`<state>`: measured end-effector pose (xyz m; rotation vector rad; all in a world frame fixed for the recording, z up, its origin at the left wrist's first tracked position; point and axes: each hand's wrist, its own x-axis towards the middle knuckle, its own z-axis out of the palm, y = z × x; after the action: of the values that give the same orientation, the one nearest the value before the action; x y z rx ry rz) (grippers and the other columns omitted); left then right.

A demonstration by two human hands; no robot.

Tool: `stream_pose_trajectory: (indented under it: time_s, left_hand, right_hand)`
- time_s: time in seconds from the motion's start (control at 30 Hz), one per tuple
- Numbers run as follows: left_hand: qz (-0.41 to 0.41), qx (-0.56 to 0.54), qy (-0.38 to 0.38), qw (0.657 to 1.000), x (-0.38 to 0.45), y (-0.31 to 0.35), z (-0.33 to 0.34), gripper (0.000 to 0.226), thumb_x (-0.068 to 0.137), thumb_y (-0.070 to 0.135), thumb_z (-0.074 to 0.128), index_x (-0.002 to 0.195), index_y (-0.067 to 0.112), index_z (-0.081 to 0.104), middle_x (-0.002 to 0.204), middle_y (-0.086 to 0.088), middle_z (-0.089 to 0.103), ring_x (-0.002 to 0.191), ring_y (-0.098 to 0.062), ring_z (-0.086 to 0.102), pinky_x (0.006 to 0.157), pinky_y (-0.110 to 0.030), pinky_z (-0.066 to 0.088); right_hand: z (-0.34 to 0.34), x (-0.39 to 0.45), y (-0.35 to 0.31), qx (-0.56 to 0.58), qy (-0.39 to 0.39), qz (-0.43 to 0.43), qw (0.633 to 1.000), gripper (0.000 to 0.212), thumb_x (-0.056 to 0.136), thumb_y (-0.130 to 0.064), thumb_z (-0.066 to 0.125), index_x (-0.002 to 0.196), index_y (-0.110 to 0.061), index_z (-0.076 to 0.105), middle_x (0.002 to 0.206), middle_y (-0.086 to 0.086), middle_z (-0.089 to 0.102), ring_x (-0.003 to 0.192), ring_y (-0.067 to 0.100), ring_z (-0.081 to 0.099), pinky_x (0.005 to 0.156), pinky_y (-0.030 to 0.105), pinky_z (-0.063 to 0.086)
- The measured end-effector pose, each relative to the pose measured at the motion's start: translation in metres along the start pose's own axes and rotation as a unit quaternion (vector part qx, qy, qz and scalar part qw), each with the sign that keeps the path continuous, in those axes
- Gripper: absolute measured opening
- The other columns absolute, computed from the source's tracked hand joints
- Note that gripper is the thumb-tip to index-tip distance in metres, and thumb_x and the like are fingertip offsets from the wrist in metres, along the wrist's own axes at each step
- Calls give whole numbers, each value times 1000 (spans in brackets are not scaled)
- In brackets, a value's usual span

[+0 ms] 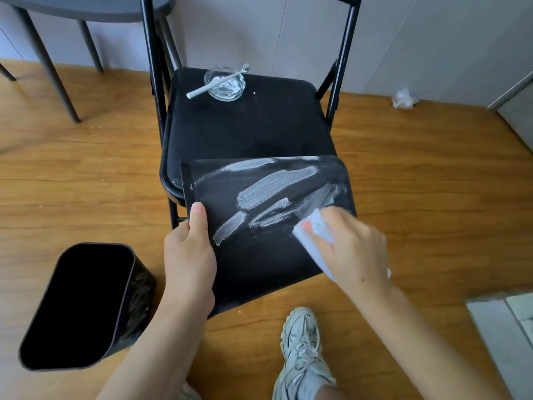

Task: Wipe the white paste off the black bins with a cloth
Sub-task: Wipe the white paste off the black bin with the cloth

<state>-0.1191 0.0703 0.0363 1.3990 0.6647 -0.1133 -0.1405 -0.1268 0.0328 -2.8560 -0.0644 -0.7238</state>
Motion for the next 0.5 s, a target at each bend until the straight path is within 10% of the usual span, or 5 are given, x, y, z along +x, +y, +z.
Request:
stream_pose_trajectory:
  time_s: [0.13,0.5]
  left_hand:
    - [-10,-3,1,1000,-3,0,2,44,100,51,42,87,12,57,84,-6,55,78,-20,53,75,-36,46]
    - [32,37,25,999,0,-3,0,47,99,52,43,87,9,57,78,-8,46,72,-21,43,66,-35,35]
  right_hand:
    - [-2,35,21,10,22,174,984,23,92,-36,57,86,-13,58,69,-4,51,60,20,37,48,23,21]
    - [-2,-9,-18,14,1,81,997,35,78,-24,67,65,-18,36,53,-7,29,45,16,21,44,11,9]
